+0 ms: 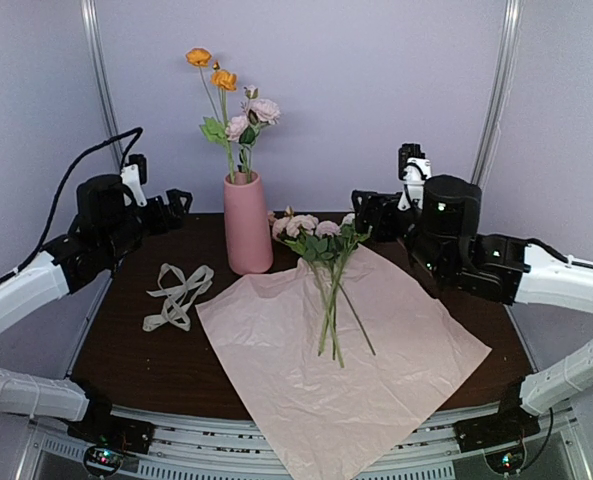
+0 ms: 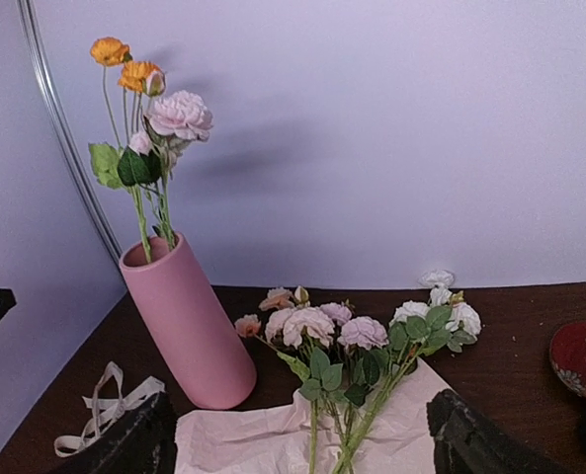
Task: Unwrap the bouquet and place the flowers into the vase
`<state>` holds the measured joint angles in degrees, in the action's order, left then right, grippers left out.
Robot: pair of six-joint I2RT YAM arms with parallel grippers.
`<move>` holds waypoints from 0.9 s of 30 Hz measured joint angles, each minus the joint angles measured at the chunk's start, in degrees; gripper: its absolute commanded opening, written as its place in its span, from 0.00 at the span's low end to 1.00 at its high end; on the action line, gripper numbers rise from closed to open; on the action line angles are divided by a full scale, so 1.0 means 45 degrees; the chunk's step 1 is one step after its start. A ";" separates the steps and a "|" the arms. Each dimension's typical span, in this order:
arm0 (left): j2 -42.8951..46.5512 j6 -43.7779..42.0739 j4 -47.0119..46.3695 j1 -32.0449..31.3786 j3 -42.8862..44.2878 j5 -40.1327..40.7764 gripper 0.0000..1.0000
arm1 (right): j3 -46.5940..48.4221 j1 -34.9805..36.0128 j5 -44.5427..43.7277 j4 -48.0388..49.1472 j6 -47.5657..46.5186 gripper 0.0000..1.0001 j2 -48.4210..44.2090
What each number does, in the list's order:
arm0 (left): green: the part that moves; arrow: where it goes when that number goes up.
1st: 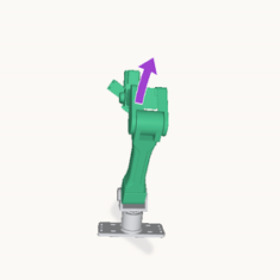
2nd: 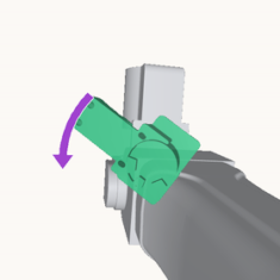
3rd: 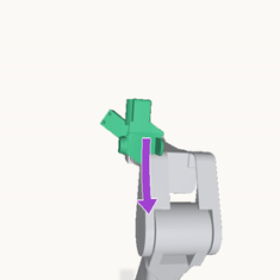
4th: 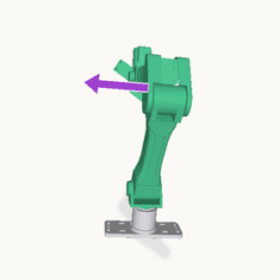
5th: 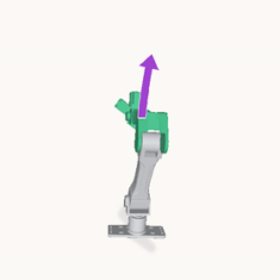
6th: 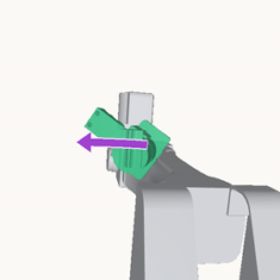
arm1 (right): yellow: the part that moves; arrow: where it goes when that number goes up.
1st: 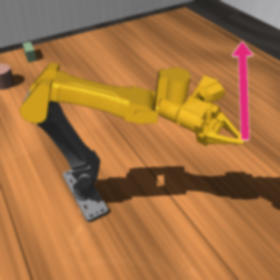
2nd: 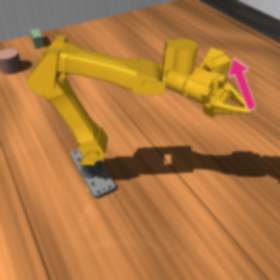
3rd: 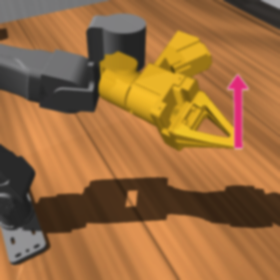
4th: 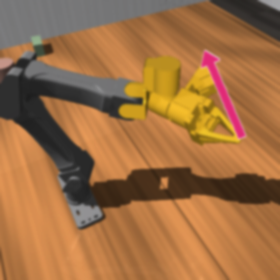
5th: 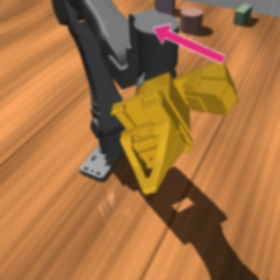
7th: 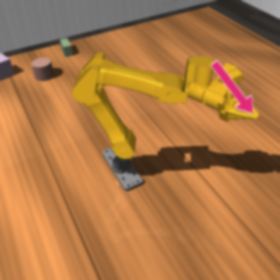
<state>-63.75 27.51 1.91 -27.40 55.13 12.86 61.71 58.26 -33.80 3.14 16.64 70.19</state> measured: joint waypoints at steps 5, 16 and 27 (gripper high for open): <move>0.1287 -0.0393 -0.0510 0.0010 -0.2715 -0.0889 0.98 | 0.0729 -0.1263 0.1875 -0.1545 0.0826 0.68 0.2890; 0.1098 -0.2341 -0.1375 0.0005 -0.3016 -0.3449 0.97 | 0.0801 -0.3152 0.4765 -0.3123 0.1705 0.59 0.7407; 0.0481 -0.2715 -0.1175 0.0005 -0.3016 -0.4624 0.97 | 0.1462 -0.3745 0.6033 -0.3424 0.1472 0.43 0.8986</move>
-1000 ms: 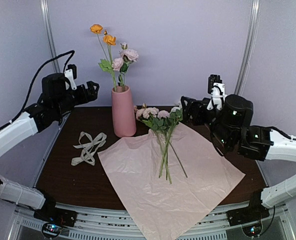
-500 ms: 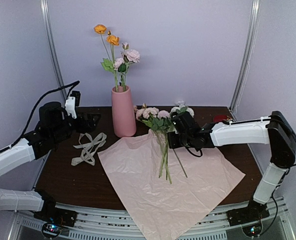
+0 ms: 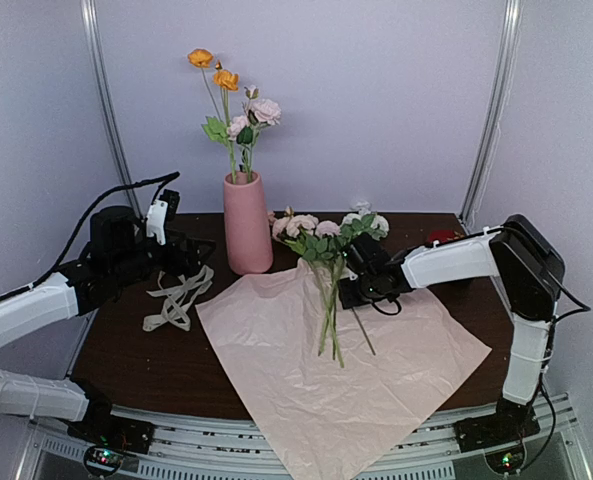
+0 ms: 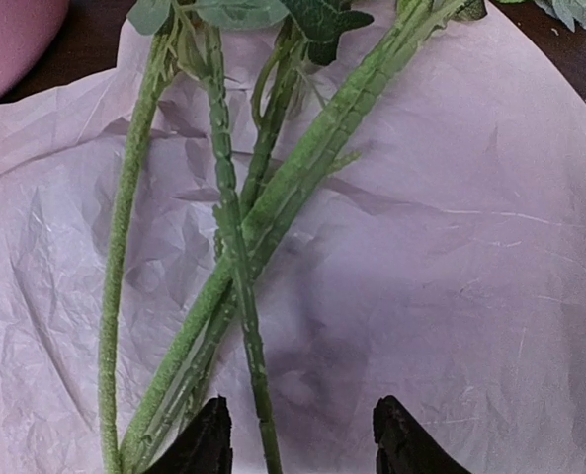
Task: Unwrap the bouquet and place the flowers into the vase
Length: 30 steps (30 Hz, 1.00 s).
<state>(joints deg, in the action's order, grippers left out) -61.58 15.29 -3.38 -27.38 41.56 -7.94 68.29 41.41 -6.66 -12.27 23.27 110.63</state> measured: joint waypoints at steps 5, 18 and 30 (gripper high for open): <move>-0.0005 0.0000 0.0005 0.0005 0.0000 -0.0053 0.96 | 0.0005 -0.0044 0.0194 0.0005 -0.0092 0.32 0.0160; -0.0068 0.0005 0.0010 0.0005 0.0005 -0.0058 0.96 | -0.0262 -0.0092 0.0651 0.0311 0.0024 0.01 0.0180; 0.0461 0.0005 -0.0024 0.0000 0.0000 0.0049 0.96 | -0.0821 -0.0087 0.0267 0.0330 0.0272 0.00 -0.2157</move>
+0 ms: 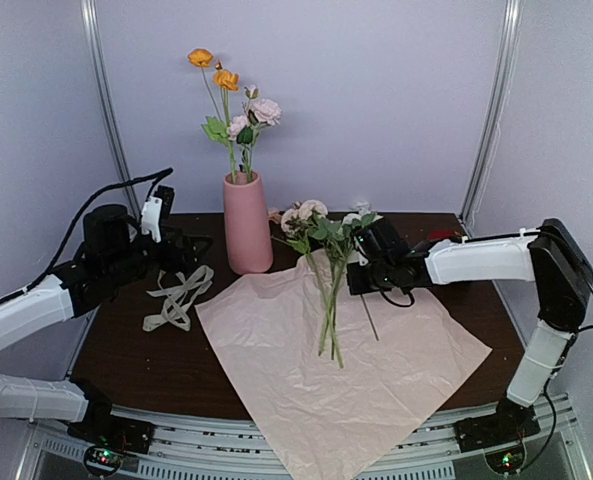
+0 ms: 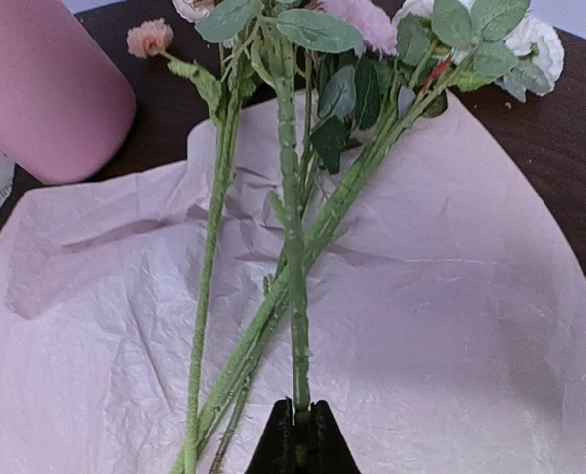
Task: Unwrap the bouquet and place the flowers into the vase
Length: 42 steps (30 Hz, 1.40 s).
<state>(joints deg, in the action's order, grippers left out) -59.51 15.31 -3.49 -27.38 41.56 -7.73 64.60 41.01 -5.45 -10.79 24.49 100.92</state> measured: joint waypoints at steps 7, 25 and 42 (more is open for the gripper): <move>0.1107 0.0296 -0.0510 0.0000 -0.0403 0.0457 0.98 | -0.0306 0.0000 -0.0899 0.0024 0.1020 0.00 -0.2327; 0.2069 0.3070 -0.3453 -0.3342 -0.0967 0.2016 0.98 | -0.1957 0.2565 -0.2419 0.5022 0.0442 0.00 -0.8524; -0.2297 0.1904 -0.4862 -0.6528 0.4056 -0.0777 0.97 | -0.5969 0.9287 -0.6785 1.3478 -0.6756 0.00 -0.6970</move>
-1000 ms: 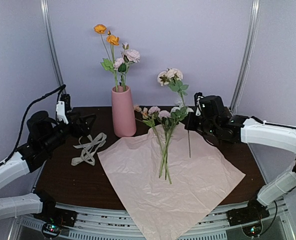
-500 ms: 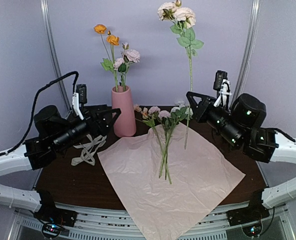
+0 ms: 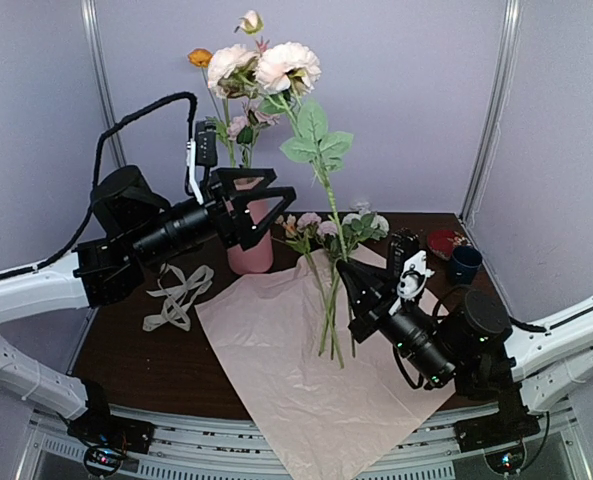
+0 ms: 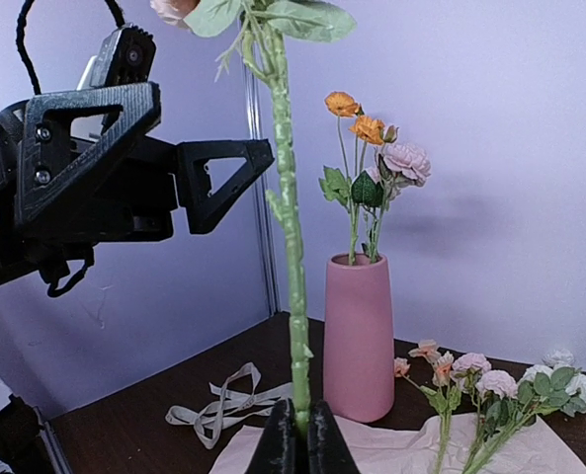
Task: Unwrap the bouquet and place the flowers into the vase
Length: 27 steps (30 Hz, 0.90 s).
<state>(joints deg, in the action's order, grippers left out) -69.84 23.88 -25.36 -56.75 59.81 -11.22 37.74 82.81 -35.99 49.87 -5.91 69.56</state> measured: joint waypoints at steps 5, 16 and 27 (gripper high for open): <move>-0.0384 -0.0078 -0.0253 0.0000 0.0049 -0.0661 0.92 | 0.0010 0.0019 0.0311 0.1127 -0.0738 0.00 0.0272; -0.1326 -0.0029 -0.0457 0.0000 0.1083 -0.1889 0.81 | 0.0083 0.0049 0.0675 0.1525 -0.1311 0.00 0.0933; -0.1836 0.0457 -0.0835 0.0000 0.1608 -0.3342 0.61 | 0.0126 0.0049 0.0729 0.1462 -0.1418 0.00 0.1049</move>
<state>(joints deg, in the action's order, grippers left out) -78.11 25.93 -29.12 -56.75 67.05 -26.26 38.30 83.02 -32.71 56.45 -12.29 74.28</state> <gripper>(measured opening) 0.665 0.034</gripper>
